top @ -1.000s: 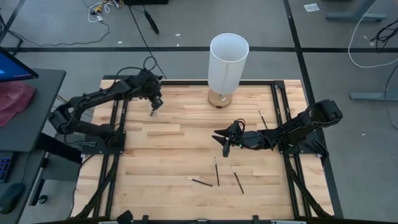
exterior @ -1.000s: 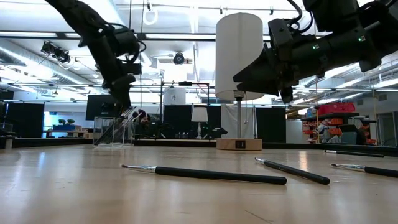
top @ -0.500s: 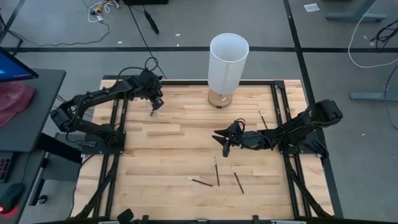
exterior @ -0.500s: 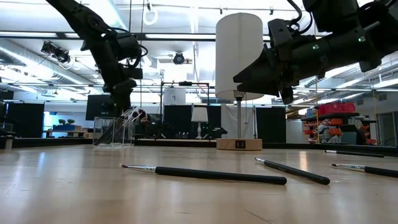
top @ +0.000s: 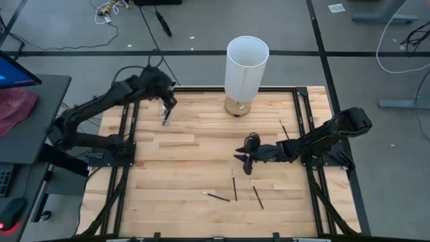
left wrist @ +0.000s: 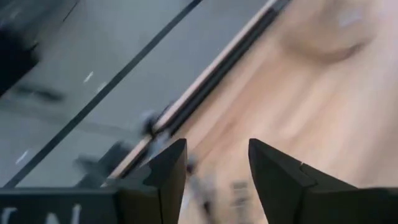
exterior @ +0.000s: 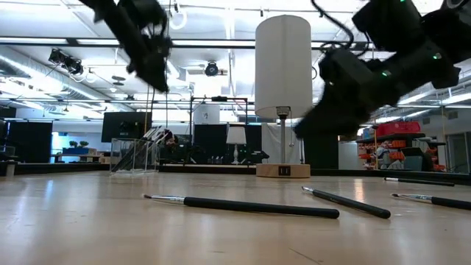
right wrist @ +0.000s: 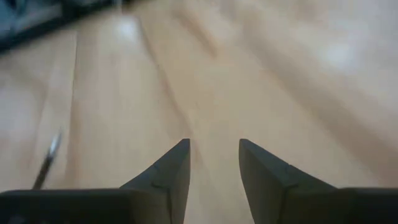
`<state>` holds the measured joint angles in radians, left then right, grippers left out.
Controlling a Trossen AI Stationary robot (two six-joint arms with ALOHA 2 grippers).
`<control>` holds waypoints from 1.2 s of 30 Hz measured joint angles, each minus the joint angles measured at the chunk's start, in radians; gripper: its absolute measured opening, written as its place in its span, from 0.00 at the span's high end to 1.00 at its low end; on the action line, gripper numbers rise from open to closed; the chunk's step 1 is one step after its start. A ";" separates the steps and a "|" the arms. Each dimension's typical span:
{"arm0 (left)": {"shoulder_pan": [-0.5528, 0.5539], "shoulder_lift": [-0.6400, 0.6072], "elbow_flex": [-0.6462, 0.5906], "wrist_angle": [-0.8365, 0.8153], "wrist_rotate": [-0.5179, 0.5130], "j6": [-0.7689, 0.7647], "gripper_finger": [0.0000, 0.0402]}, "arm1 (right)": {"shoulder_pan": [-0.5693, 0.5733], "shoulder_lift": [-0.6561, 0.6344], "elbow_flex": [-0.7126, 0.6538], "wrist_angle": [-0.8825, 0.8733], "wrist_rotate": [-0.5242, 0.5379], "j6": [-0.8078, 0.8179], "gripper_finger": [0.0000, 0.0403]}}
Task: Put items in baskets/containers
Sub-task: Put the black eyeshadow brush into the transparent organizer
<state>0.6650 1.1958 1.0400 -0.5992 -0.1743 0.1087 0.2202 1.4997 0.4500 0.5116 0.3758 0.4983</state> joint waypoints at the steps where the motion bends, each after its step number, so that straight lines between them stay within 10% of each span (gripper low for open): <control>1: -0.031 -0.026 -0.002 0.005 0.013 -0.014 0.57 | -0.007 -0.014 0.000 -0.062 -0.036 0.027 0.66; 9: -0.381 -0.180 -0.171 0.265 0.037 -0.125 0.63 | -0.071 -0.198 0.000 -0.686 -0.046 0.292 0.58; 16: -0.642 -0.157 -0.397 0.645 0.034 -0.178 0.67 | -0.141 -0.294 0.000 -1.060 0.225 0.553 0.41; 26: -0.804 -0.089 -0.575 1.087 -0.047 -0.234 0.68 | -0.323 -0.291 -0.158 -1.023 0.279 0.676 0.41; 36: -0.826 -0.082 -0.592 1.129 -0.105 -0.236 0.68 | -0.353 -0.296 -0.172 -0.984 0.241 0.564 0.50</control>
<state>-0.1613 1.1137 0.4480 0.5299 -0.2795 -0.1270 -0.1326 1.2034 0.2781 -0.4724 0.6167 1.0628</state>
